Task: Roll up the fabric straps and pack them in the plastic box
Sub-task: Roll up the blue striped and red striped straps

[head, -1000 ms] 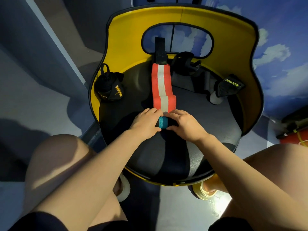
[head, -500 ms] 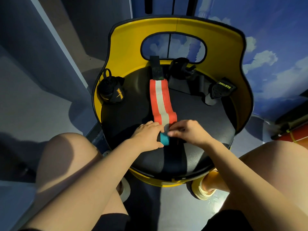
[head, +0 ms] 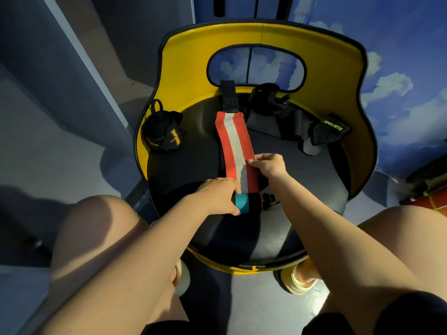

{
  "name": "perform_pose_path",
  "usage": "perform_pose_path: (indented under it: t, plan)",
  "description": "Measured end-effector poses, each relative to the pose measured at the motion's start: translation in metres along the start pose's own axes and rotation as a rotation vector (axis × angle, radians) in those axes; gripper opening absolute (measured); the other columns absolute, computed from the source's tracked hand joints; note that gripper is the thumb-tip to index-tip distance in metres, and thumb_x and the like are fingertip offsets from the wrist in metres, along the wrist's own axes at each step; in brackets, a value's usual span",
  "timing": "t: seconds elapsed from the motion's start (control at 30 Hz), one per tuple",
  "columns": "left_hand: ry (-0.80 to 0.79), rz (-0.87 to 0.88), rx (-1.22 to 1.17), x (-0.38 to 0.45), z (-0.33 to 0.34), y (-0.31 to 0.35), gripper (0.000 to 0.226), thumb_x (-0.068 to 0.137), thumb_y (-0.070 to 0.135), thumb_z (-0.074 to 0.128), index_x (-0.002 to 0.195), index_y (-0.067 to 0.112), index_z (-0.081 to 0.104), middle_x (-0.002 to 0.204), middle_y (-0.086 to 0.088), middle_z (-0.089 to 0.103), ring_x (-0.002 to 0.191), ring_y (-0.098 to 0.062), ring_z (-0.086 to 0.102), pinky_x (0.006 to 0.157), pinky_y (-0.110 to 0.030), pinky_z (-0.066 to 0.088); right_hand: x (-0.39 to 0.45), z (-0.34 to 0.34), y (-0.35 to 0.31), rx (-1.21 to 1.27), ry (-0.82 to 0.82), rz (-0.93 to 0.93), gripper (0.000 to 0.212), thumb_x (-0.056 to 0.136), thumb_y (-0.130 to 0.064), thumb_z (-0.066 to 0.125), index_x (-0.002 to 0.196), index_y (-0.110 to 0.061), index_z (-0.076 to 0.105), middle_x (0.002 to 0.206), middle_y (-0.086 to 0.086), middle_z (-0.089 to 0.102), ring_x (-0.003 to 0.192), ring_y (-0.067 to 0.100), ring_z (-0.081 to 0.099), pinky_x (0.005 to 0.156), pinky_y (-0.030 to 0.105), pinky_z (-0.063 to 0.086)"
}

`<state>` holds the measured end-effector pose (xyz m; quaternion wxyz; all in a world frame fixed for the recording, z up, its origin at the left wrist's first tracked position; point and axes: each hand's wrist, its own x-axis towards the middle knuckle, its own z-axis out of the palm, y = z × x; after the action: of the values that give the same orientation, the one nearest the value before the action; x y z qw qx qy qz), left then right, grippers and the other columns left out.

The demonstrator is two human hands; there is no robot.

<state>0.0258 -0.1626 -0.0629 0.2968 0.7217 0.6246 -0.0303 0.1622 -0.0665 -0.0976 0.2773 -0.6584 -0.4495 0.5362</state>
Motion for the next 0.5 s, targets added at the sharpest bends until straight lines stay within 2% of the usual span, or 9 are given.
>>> perform_pose_path:
  t: [0.07, 0.13, 0.27, 0.33, 0.43, 0.5]
  plan:
    - [-0.021, -0.004, -0.023, 0.002, 0.000, -0.002, 0.053, 0.074, 0.035, 0.076, 0.121, 0.021, 0.054, 0.125, 0.002, 0.053, 0.113, -0.022, 0.052, 0.093, -0.038, 0.046, -0.001, 0.005, 0.002, -0.123, 0.053, -0.070, 0.016, 0.081, -0.015, 0.072, 0.095, -0.009, 0.067, 0.092, 0.005, 0.063, 0.085, 0.017, 0.058, 0.076, 0.026, 0.048]
    - [-0.037, -0.008, -0.046, 0.003, -0.001, -0.004, 0.053, 0.075, 0.035, 0.076, 0.121, 0.021, 0.054, 0.124, 0.002, 0.052, 0.111, -0.022, 0.052, 0.091, -0.038, 0.048, -0.002, 0.009, 0.005, -0.249, 0.080, -0.170, 0.023, 0.084, -0.016, 0.068, 0.105, -0.006, 0.066, 0.095, 0.005, 0.062, 0.088, 0.018, 0.056, 0.073, 0.025, 0.042]
    - [-0.063, -0.023, -0.094, 0.005, -0.002, -0.005, 0.054, 0.075, 0.035, 0.075, 0.122, 0.020, 0.053, 0.123, 0.000, 0.052, 0.107, -0.021, 0.053, 0.089, -0.039, 0.050, -0.001, 0.014, 0.010, -0.478, 0.106, -0.329, 0.028, 0.085, -0.021, 0.067, 0.108, -0.005, 0.064, 0.110, 0.014, 0.058, 0.093, 0.023, 0.055, 0.073, 0.026, 0.038]
    - [-0.077, -0.024, -0.105, 0.006, -0.003, -0.006, 0.052, 0.075, 0.034, 0.075, 0.120, 0.020, 0.054, 0.122, -0.001, 0.053, 0.105, -0.021, 0.054, 0.088, -0.039, 0.050, -0.001, 0.012, 0.013, -0.510, 0.105, -0.378, 0.032, 0.086, -0.025, 0.066, 0.111, -0.005, 0.060, 0.112, 0.014, 0.053, 0.097, 0.026, 0.054, 0.076, 0.028, 0.041]
    - [-0.094, -0.017, -0.114, 0.008, -0.006, -0.006, 0.047, 0.076, 0.032, 0.075, 0.116, 0.019, 0.056, 0.119, 0.000, 0.053, 0.104, -0.020, 0.053, 0.088, -0.037, 0.049, -0.011, 0.003, 0.013, -0.538, 0.077, -0.533, 0.031, 0.086, -0.029, 0.065, 0.107, -0.008, 0.058, 0.106, 0.009, 0.050, 0.093, 0.022, 0.052, 0.079, 0.034, 0.047]
    - [-0.109, -0.007, -0.101, 0.011, -0.009, -0.006, 0.047, 0.076, 0.033, 0.075, 0.117, 0.017, 0.056, 0.117, 0.002, 0.049, 0.106, -0.019, 0.051, 0.088, -0.034, 0.047, -0.021, -0.007, 0.013, -0.627, -0.029, -0.693, 0.025, 0.086, -0.028, 0.065, 0.101, -0.008, 0.061, 0.099, 0.006, 0.053, 0.089, 0.020, 0.053, 0.078, 0.034, 0.047]
